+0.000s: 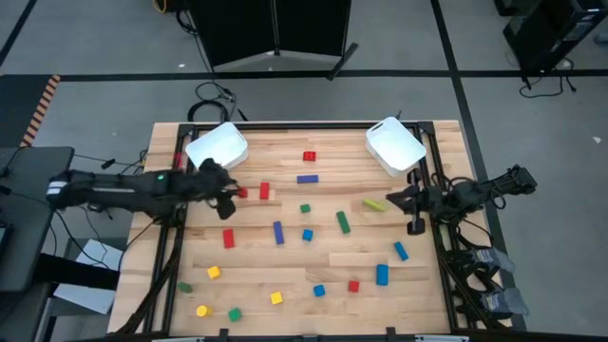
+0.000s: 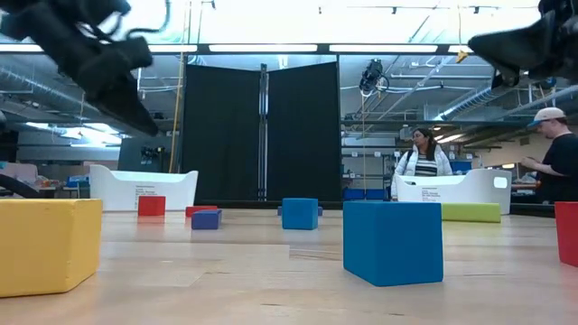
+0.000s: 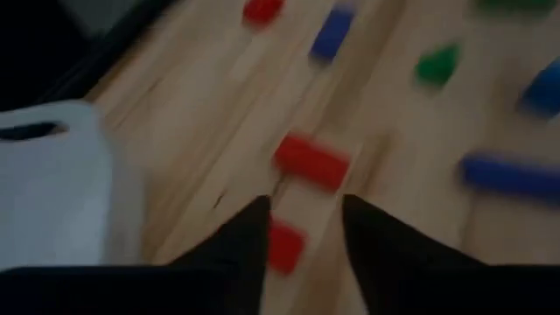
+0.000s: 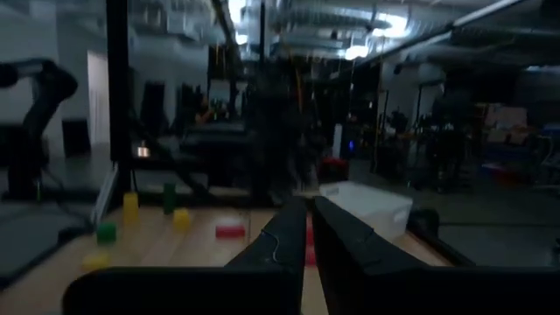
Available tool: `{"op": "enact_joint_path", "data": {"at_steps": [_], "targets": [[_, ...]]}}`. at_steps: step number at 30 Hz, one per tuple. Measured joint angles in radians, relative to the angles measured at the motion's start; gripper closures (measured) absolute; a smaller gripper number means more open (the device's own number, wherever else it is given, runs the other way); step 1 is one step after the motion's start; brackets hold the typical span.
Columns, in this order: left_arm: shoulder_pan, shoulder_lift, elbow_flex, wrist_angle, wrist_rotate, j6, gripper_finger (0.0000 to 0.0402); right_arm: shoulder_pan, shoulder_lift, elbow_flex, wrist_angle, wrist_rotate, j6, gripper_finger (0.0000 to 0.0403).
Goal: Sort blocks by size
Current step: Put the small red block into the right white bin
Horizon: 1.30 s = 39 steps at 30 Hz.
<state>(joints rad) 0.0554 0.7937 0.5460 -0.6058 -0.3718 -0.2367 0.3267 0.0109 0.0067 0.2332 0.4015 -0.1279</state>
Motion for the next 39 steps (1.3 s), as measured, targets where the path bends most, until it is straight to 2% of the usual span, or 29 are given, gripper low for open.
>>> {"op": "enact_joint_path", "data": {"at_steps": [2, 6, 9, 12, 18, 31, 39], "targets": [[0.015, 0.119, 0.069, -0.074, 0.004, 0.046, 0.0191, 0.0, 0.0, 0.0, 0.047, 0.0, 0.002, 0.0368], [0.041, 0.325, 0.146, -0.132, 0.077, 0.156, 0.0131, 0.0, 0.0, 0.0, 0.108, 0.0, 0.002, 0.0368], [0.061, 0.439, 0.166, -0.134, 0.119, 0.214, 0.0106, 0.0, 0.0, 0.0, 0.111, 0.0, 0.018, 0.0368], [0.081, 0.5, 0.17, -0.127, 0.127, 0.25, 0.0097, 0.0, 0.0, 0.0, 0.109, -0.001, 0.063, 0.0368], [0.113, 0.514, 0.17, -0.089, 0.128, 0.282, 0.0097, 0.0, 0.0, 0.0, 0.106, -0.01, 0.129, 0.0368], [0.142, 0.526, 0.096, -0.007, 0.175, 0.299, 0.0098, 0.0, 0.0, 0.0, 0.105, -0.029, 0.133, 0.0368], [0.142, 0.529, 0.025, 0.129, 0.175, 0.285, 0.0145, 0.0, 0.0, 0.0, 0.105, -0.03, 0.136, 0.0368]]}}
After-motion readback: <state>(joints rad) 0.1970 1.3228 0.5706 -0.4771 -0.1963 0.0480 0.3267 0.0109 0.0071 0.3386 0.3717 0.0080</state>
